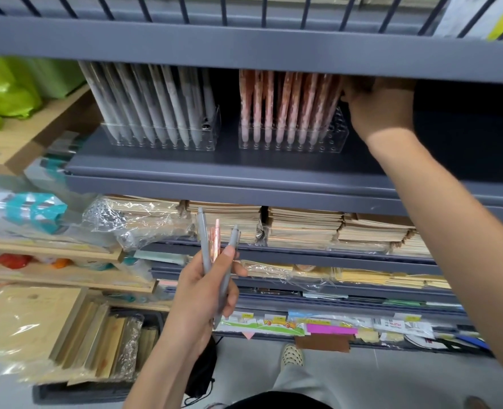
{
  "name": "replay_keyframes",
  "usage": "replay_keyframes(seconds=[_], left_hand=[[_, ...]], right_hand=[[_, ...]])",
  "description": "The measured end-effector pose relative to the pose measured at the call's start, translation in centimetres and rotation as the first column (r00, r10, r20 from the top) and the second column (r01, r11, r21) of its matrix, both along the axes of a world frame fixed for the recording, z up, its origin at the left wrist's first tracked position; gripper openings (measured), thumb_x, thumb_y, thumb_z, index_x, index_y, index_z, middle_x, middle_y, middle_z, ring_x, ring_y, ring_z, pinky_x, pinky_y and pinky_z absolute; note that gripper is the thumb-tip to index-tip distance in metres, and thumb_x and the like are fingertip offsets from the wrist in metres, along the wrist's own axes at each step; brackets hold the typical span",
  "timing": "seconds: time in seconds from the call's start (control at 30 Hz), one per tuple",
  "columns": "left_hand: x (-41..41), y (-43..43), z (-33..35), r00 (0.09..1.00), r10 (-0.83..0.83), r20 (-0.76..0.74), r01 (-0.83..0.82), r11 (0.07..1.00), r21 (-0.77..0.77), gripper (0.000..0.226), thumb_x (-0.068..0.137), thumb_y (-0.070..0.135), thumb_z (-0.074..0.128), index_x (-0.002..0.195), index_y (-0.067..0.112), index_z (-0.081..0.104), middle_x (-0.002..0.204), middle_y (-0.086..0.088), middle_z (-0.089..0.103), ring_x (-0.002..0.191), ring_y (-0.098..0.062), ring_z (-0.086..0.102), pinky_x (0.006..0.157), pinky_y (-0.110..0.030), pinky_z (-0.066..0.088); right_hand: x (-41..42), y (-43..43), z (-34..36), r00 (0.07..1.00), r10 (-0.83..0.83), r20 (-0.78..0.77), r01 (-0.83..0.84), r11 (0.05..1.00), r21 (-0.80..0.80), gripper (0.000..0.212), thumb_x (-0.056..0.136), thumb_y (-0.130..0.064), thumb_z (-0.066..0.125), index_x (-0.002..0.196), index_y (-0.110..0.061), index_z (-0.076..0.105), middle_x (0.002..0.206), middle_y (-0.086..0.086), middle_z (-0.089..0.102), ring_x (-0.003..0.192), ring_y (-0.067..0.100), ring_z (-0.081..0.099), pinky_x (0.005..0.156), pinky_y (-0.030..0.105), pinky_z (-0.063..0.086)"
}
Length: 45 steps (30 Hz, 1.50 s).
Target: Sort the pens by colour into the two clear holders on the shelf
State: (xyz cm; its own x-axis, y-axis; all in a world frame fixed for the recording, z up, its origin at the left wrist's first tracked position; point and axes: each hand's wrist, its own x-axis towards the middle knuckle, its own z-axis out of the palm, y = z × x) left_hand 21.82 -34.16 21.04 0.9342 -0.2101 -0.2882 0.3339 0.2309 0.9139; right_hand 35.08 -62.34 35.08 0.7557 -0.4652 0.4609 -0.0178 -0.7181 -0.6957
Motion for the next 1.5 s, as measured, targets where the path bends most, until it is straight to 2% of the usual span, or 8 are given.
replay_keyframes(seconds=[0.23,0.33,0.5,0.6,0.8,1.03,1.23,1.5], left_hand=[[-0.5,1.2,0.1,1.000,-0.004,-0.021,0.002,0.995,-0.104,0.026,0.097,0.021,0.057,0.101,-0.004,0.058,0.081,-0.013,0.065,0.041,-0.014,0.035,0.033,-0.020,0.029],[-0.7,1.5,0.1,1.000,-0.003,0.020,0.005,0.990,-0.140,0.017,0.095,0.012,0.055,0.102,-0.003,0.061,0.082,-0.014,0.067,0.041,-0.015,0.038,0.034,-0.021,0.031],[-1.0,1.3,0.3,0.989,-0.059,0.133,0.075,0.991,-0.112,0.028,0.094,0.023,0.063,0.103,-0.003,0.059,0.078,-0.005,0.069,0.045,-0.015,0.044,0.039,-0.022,0.037],[-1.2,1.1,0.3,0.983,-0.086,0.165,0.101,0.991,-0.085,0.037,0.092,0.028,0.061,0.103,-0.007,0.056,0.071,0.000,0.067,0.044,-0.015,0.045,0.041,-0.022,0.039],[-1.5,1.4,0.6,0.959,-0.168,0.228,0.188,0.980,-0.069,0.016,0.095,0.032,0.058,0.094,0.022,0.070,0.098,-0.016,0.074,0.053,-0.024,0.063,0.046,-0.029,0.049],[-1.9,3.8,-0.4,0.960,-0.189,0.209,0.192,0.981,0.006,0.020,0.093,0.040,0.060,0.107,0.027,0.069,0.105,-0.011,0.075,0.059,-0.021,0.065,0.044,-0.026,0.047],[-1.4,5.2,-0.9,0.982,-0.092,0.163,0.105,0.992,-0.073,0.019,0.094,0.032,0.060,0.098,0.016,0.068,0.090,-0.011,0.071,0.044,-0.016,0.043,0.040,-0.024,0.036],[1.4,7.1,0.2,0.990,-0.089,0.110,0.099,0.991,-0.089,0.028,0.094,0.044,0.056,0.111,0.023,0.064,0.080,-0.016,0.070,0.037,-0.019,0.050,0.036,-0.022,0.037]], right_hand=[[-2.3,0.9,-0.3,0.979,-0.020,0.202,-0.025,0.975,0.220,0.013,0.087,-0.011,0.055,0.088,-0.018,0.065,0.080,-0.013,0.067,0.080,0.002,0.060,0.077,0.018,0.046],[-6.8,3.3,-1.9,0.968,0.016,0.250,-0.081,0.964,0.253,0.017,0.084,-0.018,0.056,0.092,-0.031,0.064,0.083,-0.008,0.070,0.076,0.008,0.063,0.075,0.027,0.053],[-13.1,8.9,-5.8,0.917,0.383,-0.109,-0.329,0.884,0.333,0.011,0.087,-0.033,0.068,0.078,-0.031,0.074,0.078,-0.015,0.073,0.075,-0.001,0.066,0.069,0.012,0.050],[-14.4,10.8,-7.0,0.855,0.487,-0.180,-0.379,0.822,0.424,0.008,0.084,-0.035,0.071,0.086,-0.031,0.077,0.083,-0.011,0.074,0.082,0.015,0.068,0.075,0.028,0.056],[-15.0,13.0,-7.8,0.828,0.542,-0.143,-0.365,0.715,0.597,0.007,0.084,-0.026,0.075,0.087,-0.021,0.078,0.083,-0.005,0.074,0.076,0.006,0.064,0.072,0.020,0.054],[-15.3,15.6,-7.6,0.955,0.291,0.066,-0.254,0.675,0.693,0.010,0.088,-0.021,0.069,0.086,-0.011,0.068,0.068,0.001,0.069,0.060,0.013,0.065,0.056,0.023,0.054],[-14.3,16.8,-7.6,0.831,0.556,0.016,-0.412,0.596,0.689,0.016,0.086,-0.010,0.072,0.100,-0.007,0.067,0.084,0.009,0.073,0.069,0.021,0.071,0.064,0.027,0.058],[-8.5,15.9,-3.1,0.916,0.339,0.214,-0.400,0.790,0.464,0.010,0.089,-0.017,0.070,0.098,-0.013,0.072,0.082,-0.002,0.076,0.079,0.012,0.073,0.073,0.020,0.056]])
